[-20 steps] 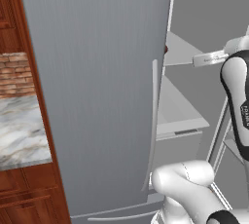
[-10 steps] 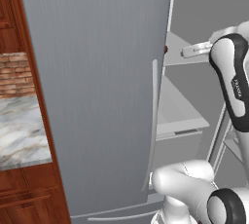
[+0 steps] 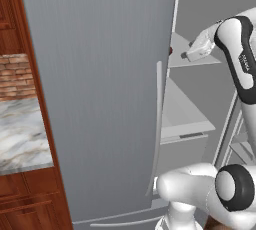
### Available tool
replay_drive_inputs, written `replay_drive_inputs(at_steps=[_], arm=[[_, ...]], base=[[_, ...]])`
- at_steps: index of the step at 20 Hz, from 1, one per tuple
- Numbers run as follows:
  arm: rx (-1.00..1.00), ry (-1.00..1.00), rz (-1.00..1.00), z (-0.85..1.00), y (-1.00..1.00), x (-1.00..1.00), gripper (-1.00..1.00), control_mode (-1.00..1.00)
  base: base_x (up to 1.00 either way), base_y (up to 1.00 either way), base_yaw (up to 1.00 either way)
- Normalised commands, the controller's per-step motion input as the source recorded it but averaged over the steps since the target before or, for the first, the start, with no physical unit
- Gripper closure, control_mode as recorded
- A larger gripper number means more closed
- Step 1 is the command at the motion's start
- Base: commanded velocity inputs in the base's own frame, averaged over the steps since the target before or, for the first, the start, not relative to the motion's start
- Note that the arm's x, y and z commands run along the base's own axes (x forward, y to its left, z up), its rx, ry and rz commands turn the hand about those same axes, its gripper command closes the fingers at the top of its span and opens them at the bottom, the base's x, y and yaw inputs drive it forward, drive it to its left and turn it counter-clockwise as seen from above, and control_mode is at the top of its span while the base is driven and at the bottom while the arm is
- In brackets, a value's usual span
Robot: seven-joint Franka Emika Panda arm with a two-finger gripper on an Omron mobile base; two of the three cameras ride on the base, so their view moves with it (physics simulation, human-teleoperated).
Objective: Move the hot dog bun to the plate on the dining table and place the condiment next to that plate. Then navigate to the fridge and take the sausage and place it on the plate as well.
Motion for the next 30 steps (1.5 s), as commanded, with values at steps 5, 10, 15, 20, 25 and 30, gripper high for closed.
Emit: replay_drive_inputs(at_steps=[5, 10, 15, 20, 25, 30], arm=[[-0.39, -0.01, 0.29, -0.02, 0.03, 0.34, -1.00, -1.00], [-0.17, 0.00, 0.31, -0.05, 0.00, 0.21, -1.00, -1.00], [-0.09, -0.01, 0.35, -0.09, 0.00, 0.18, -1.00, -1.00], [-0.07, -0.04, 0.31, -0.19, 0.00, 0.18, -1.00, -1.00], [-0.09, -0.06, 0.23, -0.09, 0.00, 0.23, -1.00, -1.00], [-0.10, -0.03, 0.15, -0.24, 0.00, 0.24, -1.00, -1.00]], base=[[0.00, 0.00, 0.00], [0.00, 0.00, 0.00], [0.00, 0.00, 0.00], [0.00, 0.00, 0.00], [0.00, 0.00, 0.00], [0.00, 0.00, 0.00]])
